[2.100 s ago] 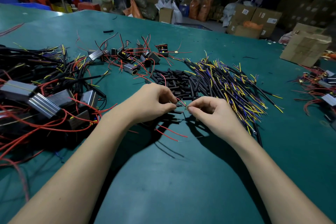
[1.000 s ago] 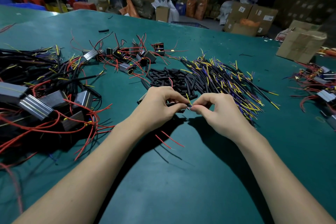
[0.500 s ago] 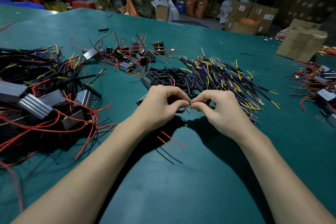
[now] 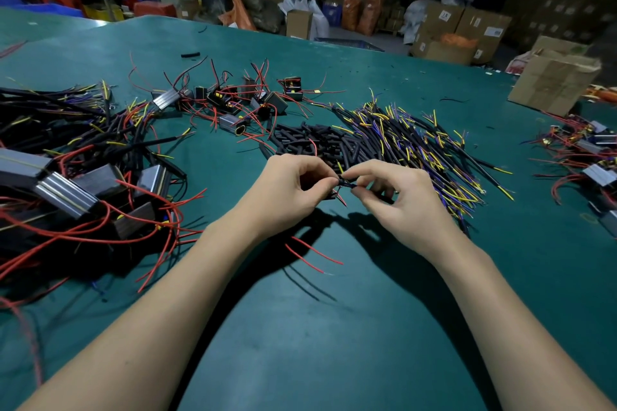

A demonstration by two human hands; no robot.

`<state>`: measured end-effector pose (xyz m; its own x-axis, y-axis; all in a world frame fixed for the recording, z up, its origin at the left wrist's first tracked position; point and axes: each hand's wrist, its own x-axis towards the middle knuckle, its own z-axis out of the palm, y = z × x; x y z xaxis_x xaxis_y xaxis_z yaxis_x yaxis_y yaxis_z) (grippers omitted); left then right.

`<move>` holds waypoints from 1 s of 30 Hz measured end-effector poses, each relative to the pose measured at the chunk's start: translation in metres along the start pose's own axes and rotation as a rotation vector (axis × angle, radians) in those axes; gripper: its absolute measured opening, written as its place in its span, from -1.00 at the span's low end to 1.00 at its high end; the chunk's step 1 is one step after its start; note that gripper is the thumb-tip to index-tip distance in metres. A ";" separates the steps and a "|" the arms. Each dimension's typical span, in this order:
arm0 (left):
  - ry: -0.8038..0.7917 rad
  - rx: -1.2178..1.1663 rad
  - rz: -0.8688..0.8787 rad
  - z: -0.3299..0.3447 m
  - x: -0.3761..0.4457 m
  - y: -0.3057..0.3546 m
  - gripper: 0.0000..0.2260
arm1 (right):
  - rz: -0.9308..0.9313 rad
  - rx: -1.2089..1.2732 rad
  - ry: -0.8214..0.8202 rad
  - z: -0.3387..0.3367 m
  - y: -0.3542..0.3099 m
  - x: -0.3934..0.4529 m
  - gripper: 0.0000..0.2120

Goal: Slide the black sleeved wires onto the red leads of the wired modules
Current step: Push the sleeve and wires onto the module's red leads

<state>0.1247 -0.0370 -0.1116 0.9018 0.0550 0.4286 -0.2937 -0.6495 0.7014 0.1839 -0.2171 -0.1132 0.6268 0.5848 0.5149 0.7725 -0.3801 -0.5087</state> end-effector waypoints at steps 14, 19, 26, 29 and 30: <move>-0.048 -0.123 -0.055 -0.001 -0.001 0.001 -0.95 | -0.121 -0.087 0.092 0.007 0.004 -0.001 -0.89; -0.019 -0.100 -0.002 0.001 0.000 0.001 -0.95 | -0.161 -0.105 0.108 0.007 0.000 -0.001 -0.87; -0.028 -0.091 -0.048 0.004 0.001 -0.003 -0.88 | -0.201 -0.215 0.124 0.005 -0.006 -0.002 -0.87; -0.056 -0.123 -0.097 0.004 0.003 -0.002 -0.87 | -0.277 -0.365 0.136 0.005 -0.009 0.000 -0.88; -0.070 -0.137 -0.122 0.003 0.004 -0.001 -0.86 | -0.317 -0.458 0.144 0.005 -0.010 0.001 -0.87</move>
<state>0.1296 -0.0384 -0.1125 0.9518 0.0713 0.2984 -0.2169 -0.5313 0.8189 0.1763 -0.2088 -0.1111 0.3407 0.6297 0.6982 0.8699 -0.4927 0.0199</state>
